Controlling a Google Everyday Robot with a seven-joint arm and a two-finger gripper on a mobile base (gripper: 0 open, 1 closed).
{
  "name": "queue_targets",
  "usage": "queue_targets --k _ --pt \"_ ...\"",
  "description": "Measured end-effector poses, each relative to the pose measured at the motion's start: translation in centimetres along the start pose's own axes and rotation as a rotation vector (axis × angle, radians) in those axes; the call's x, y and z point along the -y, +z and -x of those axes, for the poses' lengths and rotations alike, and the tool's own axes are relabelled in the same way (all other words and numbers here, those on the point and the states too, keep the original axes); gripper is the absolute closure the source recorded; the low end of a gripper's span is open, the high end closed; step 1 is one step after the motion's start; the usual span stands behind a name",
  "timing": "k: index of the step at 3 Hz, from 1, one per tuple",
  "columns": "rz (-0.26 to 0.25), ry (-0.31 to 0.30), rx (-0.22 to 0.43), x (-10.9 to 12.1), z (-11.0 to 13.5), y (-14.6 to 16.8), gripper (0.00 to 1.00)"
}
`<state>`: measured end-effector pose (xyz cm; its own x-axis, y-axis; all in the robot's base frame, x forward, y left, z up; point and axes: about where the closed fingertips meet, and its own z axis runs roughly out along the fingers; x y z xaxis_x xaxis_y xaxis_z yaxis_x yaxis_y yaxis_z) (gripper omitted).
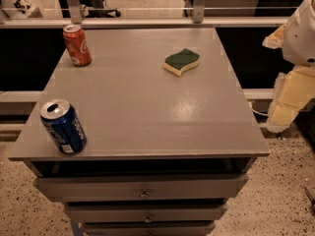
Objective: Move sponge near pepsi can
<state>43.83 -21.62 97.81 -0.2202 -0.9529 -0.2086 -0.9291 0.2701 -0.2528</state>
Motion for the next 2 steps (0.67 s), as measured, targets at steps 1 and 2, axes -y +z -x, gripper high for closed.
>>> queue_targets --k 1,2 --pt "0.000 0.000 0.000 0.0 0.0 0.0 0.00" --pt "-0.035 -0.061 0.038 3.8 1.5 2.2 0.00"
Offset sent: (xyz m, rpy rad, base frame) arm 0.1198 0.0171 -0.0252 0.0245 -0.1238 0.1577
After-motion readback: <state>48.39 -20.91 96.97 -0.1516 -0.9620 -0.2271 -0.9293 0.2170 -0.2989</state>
